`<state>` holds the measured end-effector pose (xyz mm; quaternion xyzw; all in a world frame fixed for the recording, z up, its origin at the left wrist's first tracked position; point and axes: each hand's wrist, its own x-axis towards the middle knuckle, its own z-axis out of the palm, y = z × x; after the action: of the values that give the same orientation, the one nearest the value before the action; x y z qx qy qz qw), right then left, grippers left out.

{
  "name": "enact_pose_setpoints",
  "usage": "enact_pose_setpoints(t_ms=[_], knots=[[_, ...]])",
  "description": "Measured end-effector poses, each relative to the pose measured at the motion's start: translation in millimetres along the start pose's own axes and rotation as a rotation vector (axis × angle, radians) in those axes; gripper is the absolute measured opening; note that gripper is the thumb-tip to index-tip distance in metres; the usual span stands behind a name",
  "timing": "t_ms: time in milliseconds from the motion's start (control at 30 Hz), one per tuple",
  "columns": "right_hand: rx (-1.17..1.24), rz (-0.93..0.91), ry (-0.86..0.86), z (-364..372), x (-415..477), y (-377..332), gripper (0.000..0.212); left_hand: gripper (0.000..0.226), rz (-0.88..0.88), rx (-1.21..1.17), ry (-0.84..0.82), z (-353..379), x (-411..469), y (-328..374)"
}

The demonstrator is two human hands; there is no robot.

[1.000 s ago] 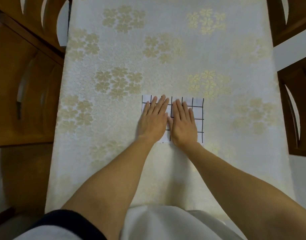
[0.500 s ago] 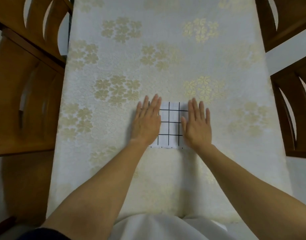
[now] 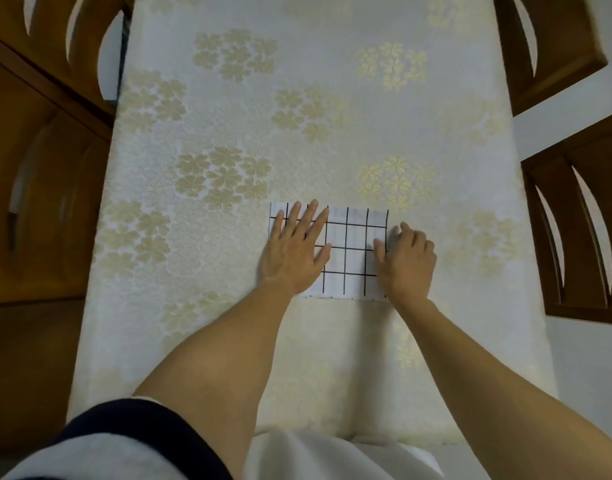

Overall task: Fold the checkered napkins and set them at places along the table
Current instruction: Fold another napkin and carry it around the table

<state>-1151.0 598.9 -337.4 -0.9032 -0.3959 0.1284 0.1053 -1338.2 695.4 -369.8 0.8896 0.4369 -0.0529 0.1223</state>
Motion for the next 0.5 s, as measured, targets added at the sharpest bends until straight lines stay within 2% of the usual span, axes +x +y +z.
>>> enact_pose_setpoints(t_ms=[167,233,267,367,500], knots=[[0.45,0.355,-0.126,-4.9,-6.2,-14.2,0.053,0.062,-0.007,-0.016,0.009,-2.4,0.0,1.7],[0.493,0.421,-0.192,-5.2,-6.5,-14.7,0.042,0.061,-0.001,-0.022,0.016,-2.7,0.0,1.3],[0.5,0.43,-0.226,-6.2,-5.7,-14.3,0.035,0.061,0.001,-0.028,0.021,-2.5,0.0,0.6],[0.536,0.43,-0.312,-10.6,-6.4,-13.4,0.042,0.061,0.002,-0.041,0.031,-2.2,-0.6,0.0],[0.445,0.312,-0.285,-17.5,-18.2,-19.6,0.032,0.06,0.002,-0.031,0.051,1.2,0.5,-0.4]])
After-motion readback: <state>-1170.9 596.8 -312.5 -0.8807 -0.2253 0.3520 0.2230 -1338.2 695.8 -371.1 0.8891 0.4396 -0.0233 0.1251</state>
